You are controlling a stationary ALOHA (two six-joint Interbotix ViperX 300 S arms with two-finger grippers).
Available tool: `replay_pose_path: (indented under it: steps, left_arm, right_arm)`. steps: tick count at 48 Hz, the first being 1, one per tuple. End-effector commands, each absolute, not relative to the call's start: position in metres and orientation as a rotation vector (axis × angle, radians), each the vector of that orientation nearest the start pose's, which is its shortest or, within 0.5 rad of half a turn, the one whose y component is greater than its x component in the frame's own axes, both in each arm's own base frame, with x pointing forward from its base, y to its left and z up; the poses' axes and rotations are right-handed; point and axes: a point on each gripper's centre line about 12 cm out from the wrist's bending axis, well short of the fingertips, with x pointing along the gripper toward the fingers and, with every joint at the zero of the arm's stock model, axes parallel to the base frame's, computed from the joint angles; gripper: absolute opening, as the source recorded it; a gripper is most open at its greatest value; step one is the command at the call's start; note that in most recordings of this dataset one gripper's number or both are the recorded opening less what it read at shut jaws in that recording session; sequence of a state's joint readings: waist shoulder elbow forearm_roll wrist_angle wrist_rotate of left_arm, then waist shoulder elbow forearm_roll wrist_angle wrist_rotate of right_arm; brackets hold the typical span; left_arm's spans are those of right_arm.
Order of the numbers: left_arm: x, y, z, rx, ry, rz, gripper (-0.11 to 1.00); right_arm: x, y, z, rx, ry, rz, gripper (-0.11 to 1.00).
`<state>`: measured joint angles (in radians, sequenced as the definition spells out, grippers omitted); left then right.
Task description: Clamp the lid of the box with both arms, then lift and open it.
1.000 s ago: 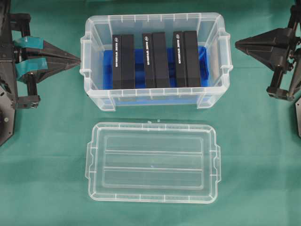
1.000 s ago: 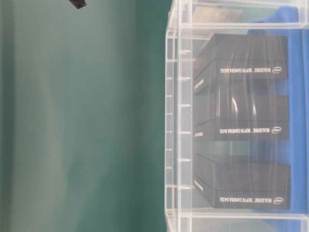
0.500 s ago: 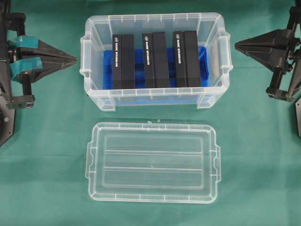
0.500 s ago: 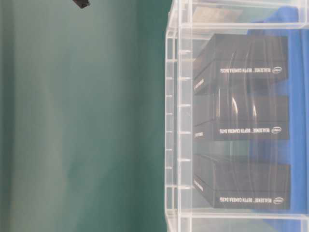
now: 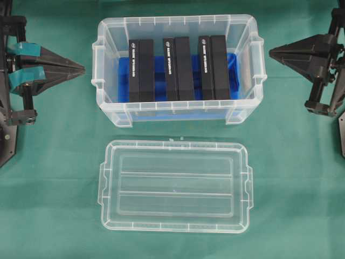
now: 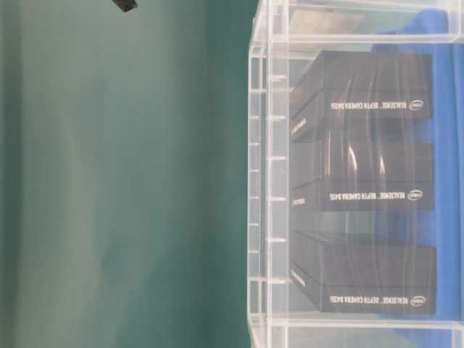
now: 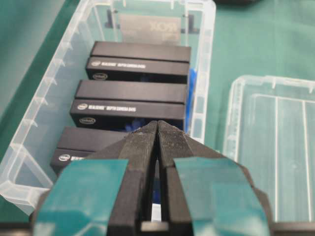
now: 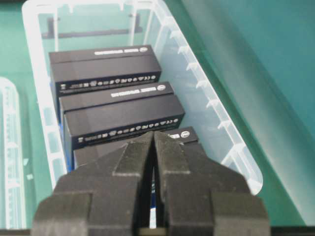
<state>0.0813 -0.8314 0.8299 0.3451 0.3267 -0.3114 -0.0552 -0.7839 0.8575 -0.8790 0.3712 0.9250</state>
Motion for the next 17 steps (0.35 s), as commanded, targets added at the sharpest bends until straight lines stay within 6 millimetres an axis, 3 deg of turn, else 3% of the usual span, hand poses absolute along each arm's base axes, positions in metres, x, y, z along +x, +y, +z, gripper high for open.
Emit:
replay_pose_path:
  steps: [1,17]
  left_arm:
    - [0.2296,0.0305,0.3448,0.018,0.286,0.18,0.01]
    - [0.2296,0.0301,0.3448,0.019,0.286,0.179,0.01]
  right_arm:
    - [0.2362,-0.0453,0.3289,0.043,0.288,-0.341,0.0]
    - [0.237,-0.0437,0.3298,0.043,0.28,-0.329,0.0]
